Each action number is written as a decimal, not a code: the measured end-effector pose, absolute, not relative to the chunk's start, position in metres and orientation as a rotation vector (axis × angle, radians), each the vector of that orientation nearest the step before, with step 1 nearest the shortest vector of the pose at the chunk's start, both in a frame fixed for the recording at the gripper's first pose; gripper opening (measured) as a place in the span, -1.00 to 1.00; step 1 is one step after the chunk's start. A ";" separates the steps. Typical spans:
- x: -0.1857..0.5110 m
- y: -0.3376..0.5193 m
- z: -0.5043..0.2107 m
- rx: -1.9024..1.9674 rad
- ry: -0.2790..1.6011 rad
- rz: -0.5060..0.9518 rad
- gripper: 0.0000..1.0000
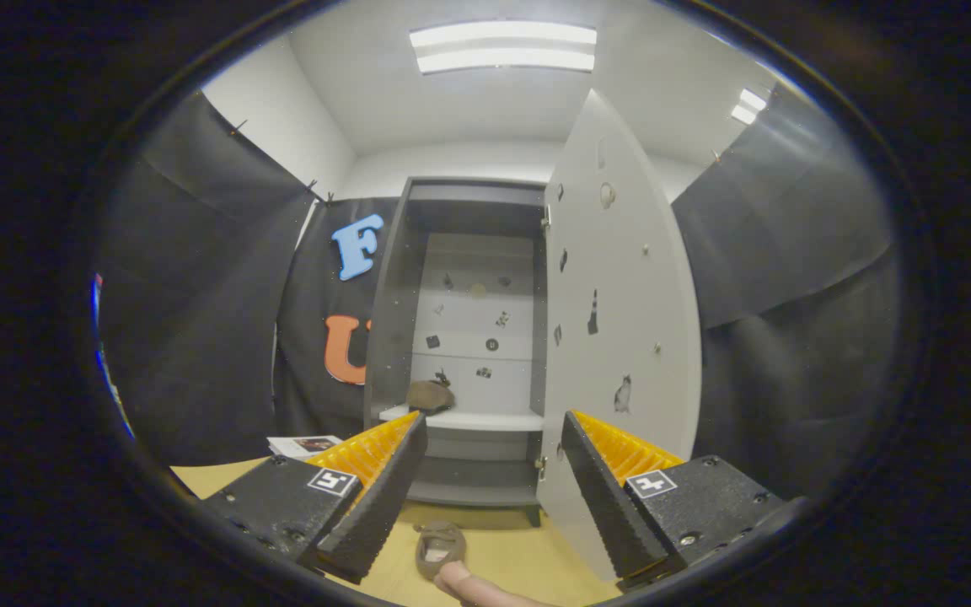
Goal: Open the shoe cabinet door, grab the shoes and put them into the shoe cabinet, then close the shoe cabinet door.
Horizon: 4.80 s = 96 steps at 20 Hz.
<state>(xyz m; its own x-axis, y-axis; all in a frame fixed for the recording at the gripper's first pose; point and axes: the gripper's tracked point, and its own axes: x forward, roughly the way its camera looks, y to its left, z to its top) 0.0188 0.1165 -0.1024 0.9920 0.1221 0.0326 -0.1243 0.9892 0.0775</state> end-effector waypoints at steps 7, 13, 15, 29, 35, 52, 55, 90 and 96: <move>0.057 0.191 -0.245 0.004 0.289 0.255 1.00; 0.086 0.218 -0.334 -0.021 0.468 0.291 1.00; 0.096 0.226 -0.351 0.007 0.509 0.304 1.00; 0.154 0.251 -0.476 0.121 0.821 0.351 0.15; 0.157 0.260 -0.476 0.164 0.821 0.388 -0.63; 0.143 0.209 -0.367 0.228 0.659 0.379 -0.85; 0.135 0.209 -0.326 0.207 0.599 0.396 -0.85; 0.360 0.170 -0.035 -0.015 0.219 0.186 -0.85; 0.419 0.176 -0.064 -0.105 0.254 0.143 -0.84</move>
